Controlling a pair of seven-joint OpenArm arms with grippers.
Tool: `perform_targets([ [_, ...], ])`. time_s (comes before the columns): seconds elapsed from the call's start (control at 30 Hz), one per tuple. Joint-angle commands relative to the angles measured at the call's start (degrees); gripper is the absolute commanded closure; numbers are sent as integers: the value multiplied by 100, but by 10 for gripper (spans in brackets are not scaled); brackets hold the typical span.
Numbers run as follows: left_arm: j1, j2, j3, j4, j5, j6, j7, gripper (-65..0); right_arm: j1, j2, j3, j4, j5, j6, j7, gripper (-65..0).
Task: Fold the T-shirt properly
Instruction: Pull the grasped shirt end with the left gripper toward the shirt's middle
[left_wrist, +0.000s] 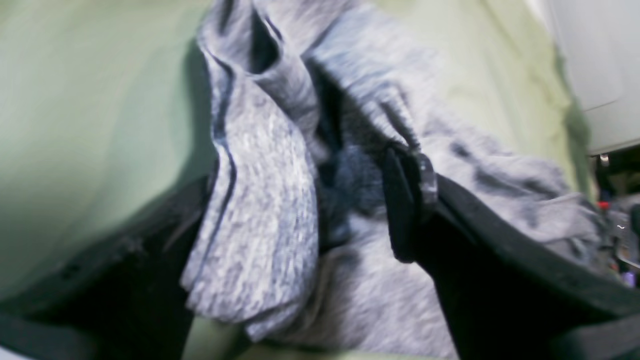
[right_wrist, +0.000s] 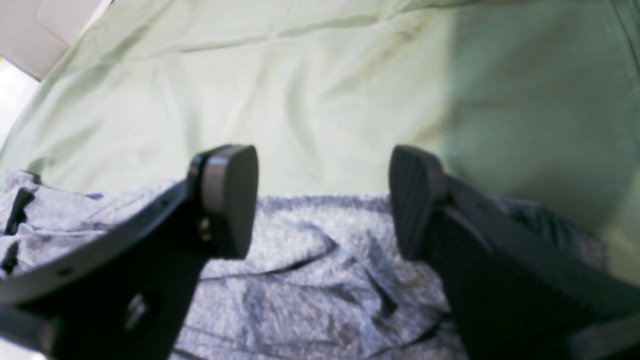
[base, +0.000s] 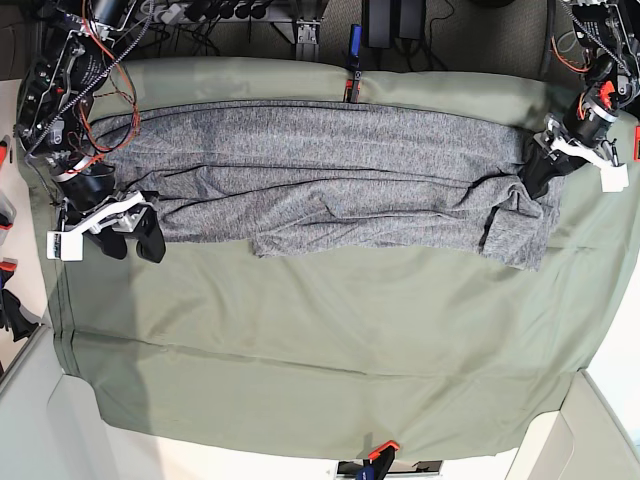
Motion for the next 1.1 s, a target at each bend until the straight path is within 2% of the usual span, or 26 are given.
perform_targets([
  [0.0, -109, -94, 4, 70, -160, -114, -50, -403, 61, 61, 11, 81, 120, 24, 157, -407],
  [0.3, -535, -94, 389, 44, 240, -111, -2, -403, 61, 61, 13, 81, 120, 24, 140, -407],
  [0.4, -533, -94, 621, 44, 562, -107, -295, -403, 61, 61, 11, 81, 118, 22, 140, -407],
  [0.63, -535, -94, 938, 44, 1585, 402, -911, -403, 59, 61, 13, 81, 120, 22, 94, -407],
  [0.77, -538, -94, 1064, 44, 2120, 776, -1080, -402, 59, 61, 11, 81, 120, 22, 96, -407],
  [0.87, -535, -94, 1213, 44, 2367, 868, -1150, -399, 59, 61, 11, 81, 122, 22, 96, -407],
  [0.9, -535, -94, 1274, 44, 2433, 866, -1204, -387, 61, 61, 13, 81, 122, 22, 96, -407],
  [0.93, -535, -94, 1338, 44, 2514, 866, -1276, -344, 61, 61, 11, 81, 122, 22, 96, -407],
  [1.07, -535, -94, 1539, 44, 2887, 863, -1663, -59, 61, 61, 13, 81, 122, 22, 96, -407],
])
